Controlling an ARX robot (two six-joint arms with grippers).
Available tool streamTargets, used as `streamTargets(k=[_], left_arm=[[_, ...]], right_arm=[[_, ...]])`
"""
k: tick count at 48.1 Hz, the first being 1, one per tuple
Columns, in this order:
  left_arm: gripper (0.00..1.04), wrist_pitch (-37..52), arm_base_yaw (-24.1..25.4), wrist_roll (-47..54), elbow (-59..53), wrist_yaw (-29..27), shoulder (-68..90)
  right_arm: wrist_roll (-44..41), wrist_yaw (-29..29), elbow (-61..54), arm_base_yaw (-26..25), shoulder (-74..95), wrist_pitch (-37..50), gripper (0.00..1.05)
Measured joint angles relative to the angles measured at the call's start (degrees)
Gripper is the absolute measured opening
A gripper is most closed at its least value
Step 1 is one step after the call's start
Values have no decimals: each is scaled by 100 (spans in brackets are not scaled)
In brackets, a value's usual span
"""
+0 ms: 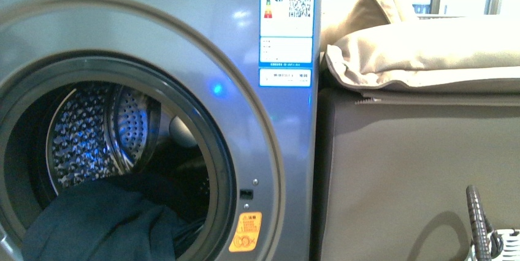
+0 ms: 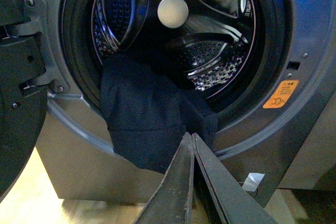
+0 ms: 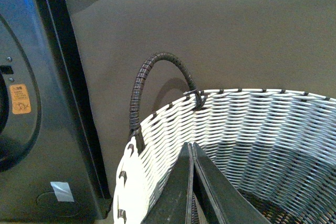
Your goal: Put clothes into washing machine
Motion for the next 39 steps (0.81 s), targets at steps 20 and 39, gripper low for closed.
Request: streamTargets(k=[20,39], left_arm=[[4,-664,0,4,-205,0,-887],[4,-664,0,4,-205,-2,-887]], right_arm=[[0,-13,0,0,0,0,2],[-2,-13,0,0,0,0,2]])
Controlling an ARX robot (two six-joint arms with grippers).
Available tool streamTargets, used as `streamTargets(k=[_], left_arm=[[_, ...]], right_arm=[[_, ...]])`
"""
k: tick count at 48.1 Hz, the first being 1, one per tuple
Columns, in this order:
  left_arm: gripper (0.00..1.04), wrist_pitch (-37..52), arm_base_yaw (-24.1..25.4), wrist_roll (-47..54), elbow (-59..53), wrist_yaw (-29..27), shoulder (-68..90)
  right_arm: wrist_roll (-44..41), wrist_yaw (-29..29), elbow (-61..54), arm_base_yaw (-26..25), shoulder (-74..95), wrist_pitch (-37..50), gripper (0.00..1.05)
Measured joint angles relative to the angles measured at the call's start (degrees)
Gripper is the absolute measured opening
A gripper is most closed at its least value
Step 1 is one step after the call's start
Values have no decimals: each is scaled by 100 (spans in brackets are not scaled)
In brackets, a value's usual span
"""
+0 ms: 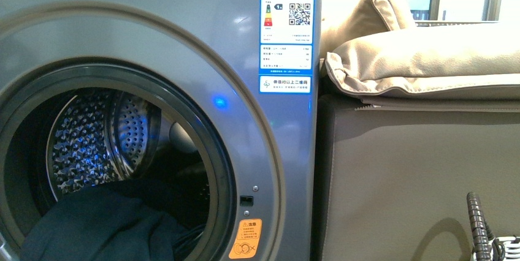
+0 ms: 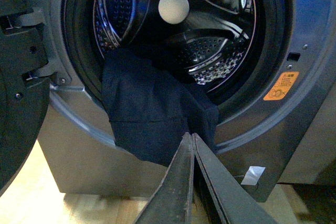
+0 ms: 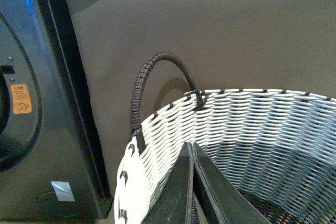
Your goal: Put clothes into washing machine
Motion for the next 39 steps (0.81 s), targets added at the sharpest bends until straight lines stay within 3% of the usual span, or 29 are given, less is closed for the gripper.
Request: streamTargets(k=[25,34,39], left_arm=[[4,0,0,-2,0,0,0],[43,0,0,0,0,2,0],[64,0,0,0,0,2,0]], right_arm=[[2,0,0,0,0,0,2],[2,0,0,0,0,0,2],[2,0,0,0,0,0,21]])
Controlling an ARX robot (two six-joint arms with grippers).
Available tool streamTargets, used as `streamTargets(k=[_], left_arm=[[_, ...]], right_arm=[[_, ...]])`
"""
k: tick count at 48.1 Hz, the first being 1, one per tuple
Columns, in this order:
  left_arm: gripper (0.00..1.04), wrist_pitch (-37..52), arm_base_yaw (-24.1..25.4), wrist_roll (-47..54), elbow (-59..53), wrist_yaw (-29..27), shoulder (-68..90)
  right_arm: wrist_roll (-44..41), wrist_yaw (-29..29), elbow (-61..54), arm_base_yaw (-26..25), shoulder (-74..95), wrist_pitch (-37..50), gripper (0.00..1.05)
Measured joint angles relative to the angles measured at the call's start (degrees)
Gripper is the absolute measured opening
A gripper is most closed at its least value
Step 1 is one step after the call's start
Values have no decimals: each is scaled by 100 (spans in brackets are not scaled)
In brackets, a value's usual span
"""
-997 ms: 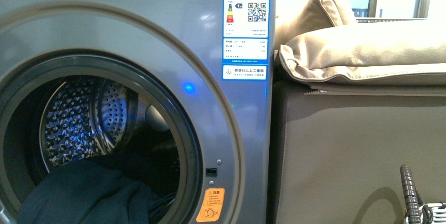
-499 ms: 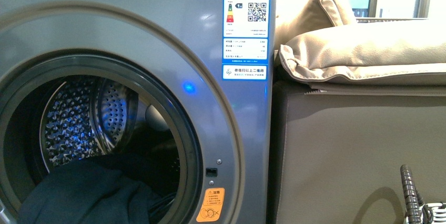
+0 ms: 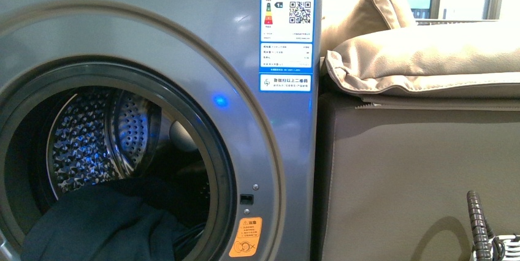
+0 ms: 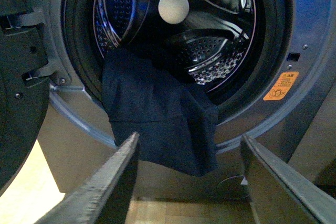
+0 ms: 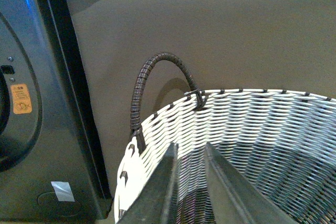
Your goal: Put clothes into washing machine
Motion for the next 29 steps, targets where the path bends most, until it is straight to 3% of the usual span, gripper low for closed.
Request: streamTargets(k=[7,12,17,29], left_arm=[[99,0,0,2,0,0,0],[98,0,0,13,0,0,0],[98,0,0,13,0,0,0],[98,0,0,13,0,-2,0]], right_arm=[[0,0,0,0,0,0,56],[-2,0,0,0,0,0,81],[0,0,0,0,0,0,98],[2,0,0,0,0,0,97]])
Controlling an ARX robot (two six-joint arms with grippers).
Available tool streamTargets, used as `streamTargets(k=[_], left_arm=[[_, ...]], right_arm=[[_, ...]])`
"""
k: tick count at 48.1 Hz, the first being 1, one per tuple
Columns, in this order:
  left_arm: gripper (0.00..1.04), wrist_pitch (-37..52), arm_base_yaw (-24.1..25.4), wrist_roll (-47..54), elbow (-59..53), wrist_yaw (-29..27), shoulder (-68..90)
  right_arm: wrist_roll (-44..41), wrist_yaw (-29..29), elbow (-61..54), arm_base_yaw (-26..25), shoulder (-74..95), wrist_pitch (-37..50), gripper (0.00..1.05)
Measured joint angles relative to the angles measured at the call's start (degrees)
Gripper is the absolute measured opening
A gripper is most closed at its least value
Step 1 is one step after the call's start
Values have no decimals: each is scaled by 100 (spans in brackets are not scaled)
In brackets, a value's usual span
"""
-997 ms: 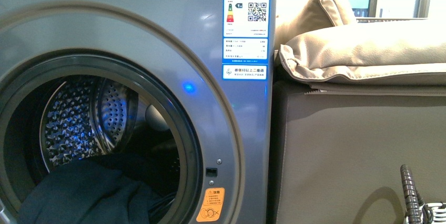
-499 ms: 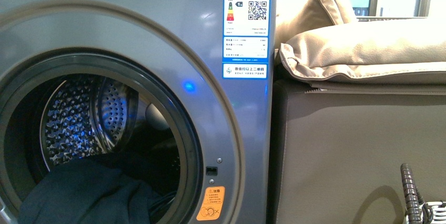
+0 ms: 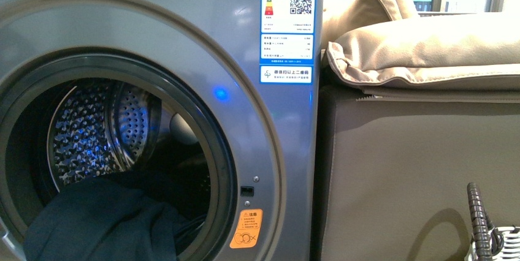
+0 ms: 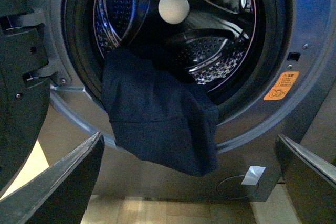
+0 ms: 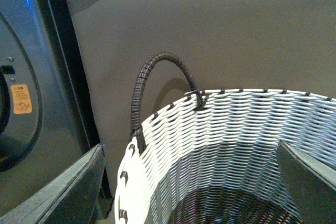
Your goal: Put clothes into washing machine
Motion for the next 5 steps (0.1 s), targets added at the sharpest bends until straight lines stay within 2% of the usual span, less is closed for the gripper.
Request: streamTargets(k=[5], left_arm=[[98,0,0,0,0,2,0]], right_arm=[[0,0,0,0,0,0,97]])
